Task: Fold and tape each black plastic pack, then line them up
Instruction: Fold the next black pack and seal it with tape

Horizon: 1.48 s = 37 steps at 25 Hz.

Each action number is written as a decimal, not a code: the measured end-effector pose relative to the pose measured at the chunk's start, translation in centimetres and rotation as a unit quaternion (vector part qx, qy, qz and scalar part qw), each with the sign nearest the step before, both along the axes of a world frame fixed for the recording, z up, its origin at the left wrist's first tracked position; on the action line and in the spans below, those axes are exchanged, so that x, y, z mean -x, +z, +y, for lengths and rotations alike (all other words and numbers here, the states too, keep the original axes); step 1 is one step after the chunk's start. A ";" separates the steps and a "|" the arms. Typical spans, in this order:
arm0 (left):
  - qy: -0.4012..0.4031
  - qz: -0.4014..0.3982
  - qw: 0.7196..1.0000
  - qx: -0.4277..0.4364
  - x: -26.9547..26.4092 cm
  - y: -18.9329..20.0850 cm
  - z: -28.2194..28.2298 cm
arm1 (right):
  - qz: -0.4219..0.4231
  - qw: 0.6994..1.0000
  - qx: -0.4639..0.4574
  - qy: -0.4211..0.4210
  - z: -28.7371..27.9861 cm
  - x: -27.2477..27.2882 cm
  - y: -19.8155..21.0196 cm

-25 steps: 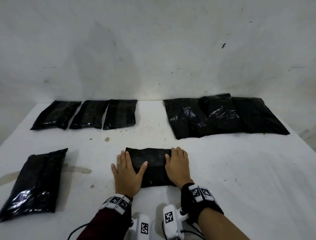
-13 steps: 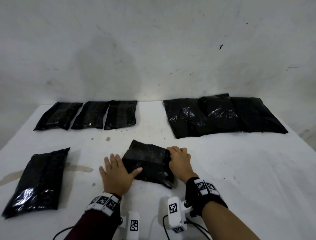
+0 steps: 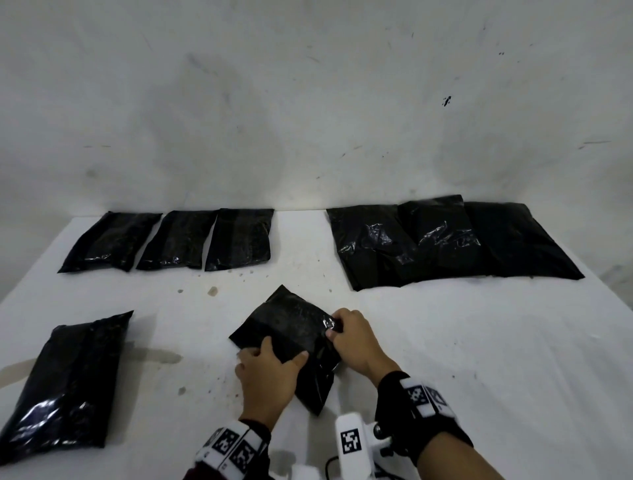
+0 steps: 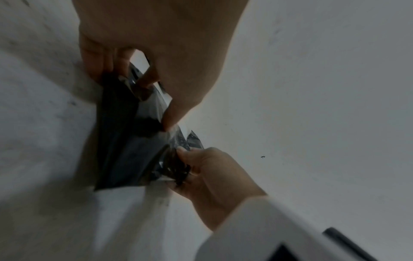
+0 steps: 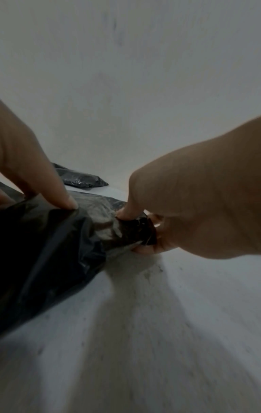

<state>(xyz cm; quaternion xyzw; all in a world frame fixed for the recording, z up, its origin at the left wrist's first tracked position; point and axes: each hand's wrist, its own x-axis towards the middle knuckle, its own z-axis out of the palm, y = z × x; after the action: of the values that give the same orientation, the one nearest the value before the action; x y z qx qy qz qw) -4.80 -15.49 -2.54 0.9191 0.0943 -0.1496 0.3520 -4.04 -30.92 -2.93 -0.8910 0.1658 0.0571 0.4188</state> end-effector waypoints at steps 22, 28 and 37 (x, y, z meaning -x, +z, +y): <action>-0.270 -0.204 0.920 -0.197 -23.1 -0.4 -4.6 | -0.003 0.998 0.061 -0.015 -3.4 -17.9 2.1; -0.194 -0.278 0.926 -0.168 -20.2 -1.2 -7.2 | -0.068 0.991 0.113 -0.032 -4.9 -15.9 2.3; -0.063 -0.040 0.994 0.079 -14.0 -0.4 -14.9 | 0.118 0.903 0.118 -0.396 -15.6 -7.9 2.1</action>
<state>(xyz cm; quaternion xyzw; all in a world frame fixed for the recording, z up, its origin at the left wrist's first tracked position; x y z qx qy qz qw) 9.19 -30.35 -2.95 0.8977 0.0097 -0.1419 0.4170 3.84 -46.53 -0.86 -0.7818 0.5582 -0.0289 0.2763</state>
